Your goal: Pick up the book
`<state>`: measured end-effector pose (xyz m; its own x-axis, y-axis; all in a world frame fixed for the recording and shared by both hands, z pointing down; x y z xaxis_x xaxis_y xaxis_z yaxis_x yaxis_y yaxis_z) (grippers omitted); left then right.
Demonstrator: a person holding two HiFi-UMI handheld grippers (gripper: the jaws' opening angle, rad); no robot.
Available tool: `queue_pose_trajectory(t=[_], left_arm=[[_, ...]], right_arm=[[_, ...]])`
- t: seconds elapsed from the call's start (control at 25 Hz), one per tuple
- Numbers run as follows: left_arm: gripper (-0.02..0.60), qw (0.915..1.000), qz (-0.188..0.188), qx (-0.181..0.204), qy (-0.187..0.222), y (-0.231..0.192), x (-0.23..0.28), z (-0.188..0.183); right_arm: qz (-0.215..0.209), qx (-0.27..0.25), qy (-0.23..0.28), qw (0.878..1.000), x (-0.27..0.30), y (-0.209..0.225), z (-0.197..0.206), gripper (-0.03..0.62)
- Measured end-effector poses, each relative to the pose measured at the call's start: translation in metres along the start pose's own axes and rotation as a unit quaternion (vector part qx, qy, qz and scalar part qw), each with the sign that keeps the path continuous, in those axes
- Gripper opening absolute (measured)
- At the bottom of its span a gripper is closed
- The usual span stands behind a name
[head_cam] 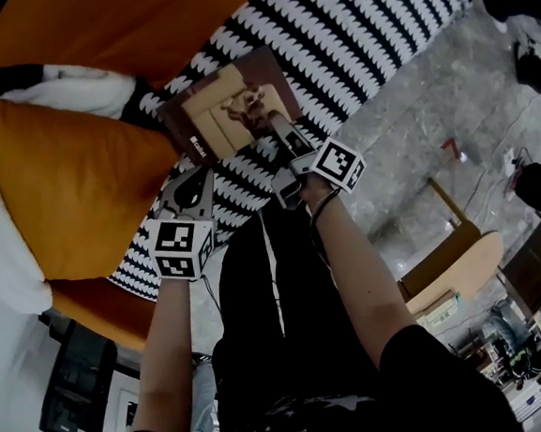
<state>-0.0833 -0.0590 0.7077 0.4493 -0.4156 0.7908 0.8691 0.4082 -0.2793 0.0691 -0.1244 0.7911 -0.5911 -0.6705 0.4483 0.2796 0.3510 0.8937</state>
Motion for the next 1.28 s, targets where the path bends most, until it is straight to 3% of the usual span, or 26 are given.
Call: queue_pose_trajectory(t=[0.32,0.6,0.88,1.08,1.28], left_arm=[[0.005,1.0000,0.007,0.003,-0.005,0.004,0.010,0.002],[0.005,0.9999,0.011,0.005,0.000,-0.001,-0.002,0.002],[0.005,1.0000,0.006,0.006,0.000,-0.006,0.008,-0.016],[0.005,1.0000,0.005,0.007,0.003,-0.005,0.008,-0.019],[0.005,1.0000,0.005,0.007,0.003,-0.014,0.003,-0.015]], right_arm=[[0.038,0.048,0.004,0.998,-0.002,0.016,0.001,0.264],[-0.010,-0.024,-0.046,0.999,0.013,-0.010,0.011,0.262],[-0.061,-0.031,-0.027,0.997,0.008,-0.028,-0.009,0.197],[-0.022,-0.064,0.002,0.998,-0.010,-0.033,-0.011,0.192],[-0.036,-0.089,0.020,0.995,-0.011,-0.061,-0.001,0.189]])
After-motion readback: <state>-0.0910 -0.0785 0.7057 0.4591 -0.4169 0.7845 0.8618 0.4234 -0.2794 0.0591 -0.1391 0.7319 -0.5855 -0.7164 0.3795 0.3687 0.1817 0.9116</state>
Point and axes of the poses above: the fingertips, and each gripper's own axes: x forward along the fingers, y to its right, z out of its underside, the point moved 1 cm from there along -x, backward along the fingers, and after that the axes turned 1 degree about x, right-handed, at the moved point
